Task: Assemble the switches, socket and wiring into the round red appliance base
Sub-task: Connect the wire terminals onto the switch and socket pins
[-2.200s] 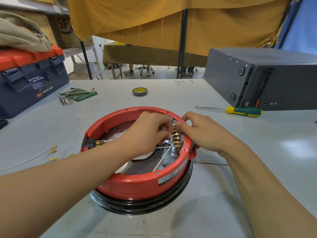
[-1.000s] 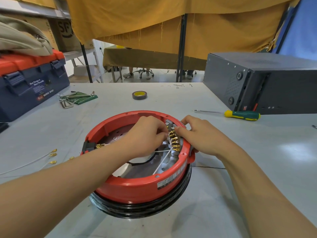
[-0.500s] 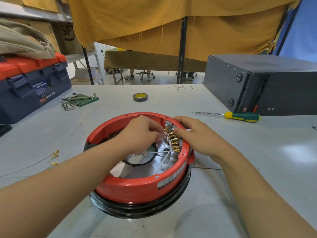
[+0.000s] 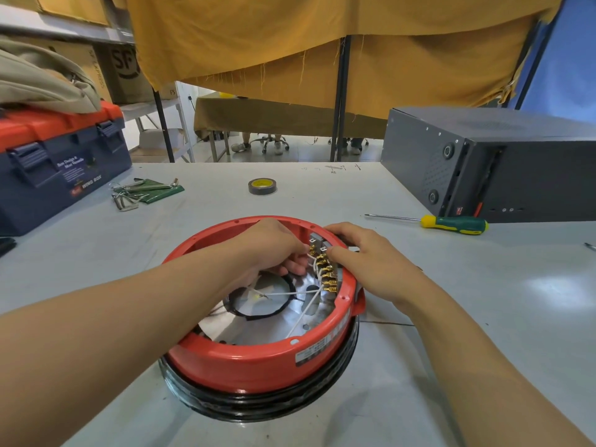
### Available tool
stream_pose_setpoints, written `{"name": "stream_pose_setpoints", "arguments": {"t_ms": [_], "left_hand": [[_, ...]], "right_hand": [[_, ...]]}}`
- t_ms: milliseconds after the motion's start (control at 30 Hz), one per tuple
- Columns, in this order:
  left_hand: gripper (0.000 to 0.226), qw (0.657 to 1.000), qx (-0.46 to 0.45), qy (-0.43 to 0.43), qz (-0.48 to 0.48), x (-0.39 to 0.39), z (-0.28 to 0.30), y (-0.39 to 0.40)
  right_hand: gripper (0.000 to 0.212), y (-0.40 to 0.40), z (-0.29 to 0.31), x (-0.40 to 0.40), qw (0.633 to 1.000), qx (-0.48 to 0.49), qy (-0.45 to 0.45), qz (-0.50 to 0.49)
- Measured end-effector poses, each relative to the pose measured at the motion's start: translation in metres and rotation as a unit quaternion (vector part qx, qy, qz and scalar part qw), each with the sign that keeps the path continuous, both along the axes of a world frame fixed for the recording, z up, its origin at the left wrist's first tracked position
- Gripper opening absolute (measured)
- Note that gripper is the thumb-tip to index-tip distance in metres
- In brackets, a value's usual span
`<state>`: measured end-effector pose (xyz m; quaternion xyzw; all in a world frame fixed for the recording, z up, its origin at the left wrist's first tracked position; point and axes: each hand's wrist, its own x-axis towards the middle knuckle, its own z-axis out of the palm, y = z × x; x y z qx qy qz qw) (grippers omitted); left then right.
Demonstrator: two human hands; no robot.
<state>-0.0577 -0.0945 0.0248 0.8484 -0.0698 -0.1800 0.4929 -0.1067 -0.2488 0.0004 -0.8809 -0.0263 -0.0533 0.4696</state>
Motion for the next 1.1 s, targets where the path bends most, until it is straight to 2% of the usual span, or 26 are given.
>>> {"name": "stream_pose_setpoints", "arguments": {"t_ms": [500,700,800,933,1000,1100], "left_hand": [[0.02,0.999,-0.015,-0.022,0.025,0.002,-0.006,-0.005],[0.02,0.999,0.005,-0.034,-0.006,0.005,-0.008,-0.001],[0.02,0.995,0.049,-0.085,-0.031,0.004,-0.005,0.002],[0.014,0.965,0.151,-0.2,-0.08,-0.001,0.007,0.013],[0.013,0.954,0.152,-0.237,-0.105,-0.008,0.015,0.028],[0.008,0.954,0.092,-0.263,-0.111,-0.019,0.021,0.059]], "right_hand": [[0.029,-0.003,-0.003,0.002,1.0,0.025,-0.01,0.009],[0.029,-0.001,-0.005,0.003,0.999,0.026,-0.025,-0.011],[0.03,0.001,-0.004,0.003,1.0,0.015,-0.021,-0.015],[0.029,-0.001,-0.001,0.001,1.0,0.009,-0.013,-0.016],[0.026,-0.002,-0.001,0.0,1.0,0.02,-0.004,-0.018],[0.023,-0.002,-0.001,-0.001,0.998,0.055,0.026,-0.019]]}}
